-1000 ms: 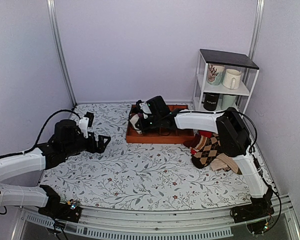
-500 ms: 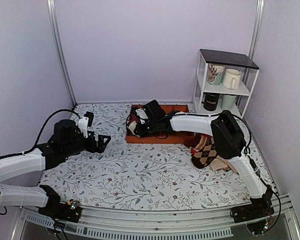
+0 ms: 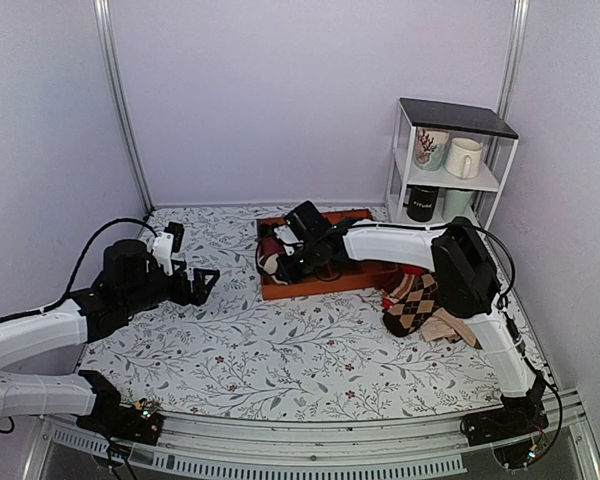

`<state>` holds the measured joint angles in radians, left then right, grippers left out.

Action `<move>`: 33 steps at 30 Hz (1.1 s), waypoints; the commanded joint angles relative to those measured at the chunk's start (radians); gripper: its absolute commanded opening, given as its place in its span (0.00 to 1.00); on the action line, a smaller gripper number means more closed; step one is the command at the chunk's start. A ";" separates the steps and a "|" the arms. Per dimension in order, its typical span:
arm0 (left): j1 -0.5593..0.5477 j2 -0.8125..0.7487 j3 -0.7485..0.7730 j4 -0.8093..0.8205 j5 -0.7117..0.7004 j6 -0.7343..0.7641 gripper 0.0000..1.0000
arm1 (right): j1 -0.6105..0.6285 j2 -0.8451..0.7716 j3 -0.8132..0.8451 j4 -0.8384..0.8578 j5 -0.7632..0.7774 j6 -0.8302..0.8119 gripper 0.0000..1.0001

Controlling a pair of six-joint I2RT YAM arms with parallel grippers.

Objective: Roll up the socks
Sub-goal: Move the storage box to the center of the board.

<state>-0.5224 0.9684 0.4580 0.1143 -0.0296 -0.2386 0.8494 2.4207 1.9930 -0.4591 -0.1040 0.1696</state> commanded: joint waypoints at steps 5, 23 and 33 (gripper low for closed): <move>0.015 -0.012 0.003 0.009 0.008 0.008 0.99 | 0.011 0.113 -0.032 -0.454 0.054 0.057 0.00; 0.015 0.013 0.032 0.018 0.016 0.008 1.00 | 0.019 0.292 0.093 -0.629 0.039 0.059 0.00; 0.015 0.036 0.036 0.031 0.023 0.019 0.99 | 0.013 0.311 0.083 -0.671 0.024 0.098 0.00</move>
<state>-0.5224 0.9897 0.4713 0.1226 -0.0158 -0.2344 0.8639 2.5477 2.2326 -0.7723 -0.0834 0.2321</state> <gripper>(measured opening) 0.995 0.158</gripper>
